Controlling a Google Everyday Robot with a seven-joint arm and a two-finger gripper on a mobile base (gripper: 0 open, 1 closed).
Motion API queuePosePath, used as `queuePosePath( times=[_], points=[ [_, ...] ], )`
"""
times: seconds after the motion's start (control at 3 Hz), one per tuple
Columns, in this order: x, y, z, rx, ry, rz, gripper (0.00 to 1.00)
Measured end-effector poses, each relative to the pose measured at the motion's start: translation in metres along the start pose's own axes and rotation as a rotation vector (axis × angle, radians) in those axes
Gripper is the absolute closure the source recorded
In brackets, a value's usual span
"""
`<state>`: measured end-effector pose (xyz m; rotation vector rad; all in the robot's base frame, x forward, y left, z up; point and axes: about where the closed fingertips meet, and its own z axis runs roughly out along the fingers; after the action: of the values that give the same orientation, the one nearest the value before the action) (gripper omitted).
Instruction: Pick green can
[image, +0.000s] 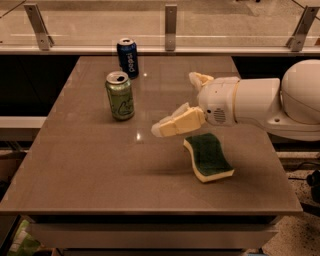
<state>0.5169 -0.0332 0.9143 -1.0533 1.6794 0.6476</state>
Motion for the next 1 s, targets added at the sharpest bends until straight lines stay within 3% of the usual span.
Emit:
queuePosePath(
  times=[1.0],
  points=[
    [0.003,0.006,0.065,-0.049,-0.068,0.038,0.0]
  ],
)
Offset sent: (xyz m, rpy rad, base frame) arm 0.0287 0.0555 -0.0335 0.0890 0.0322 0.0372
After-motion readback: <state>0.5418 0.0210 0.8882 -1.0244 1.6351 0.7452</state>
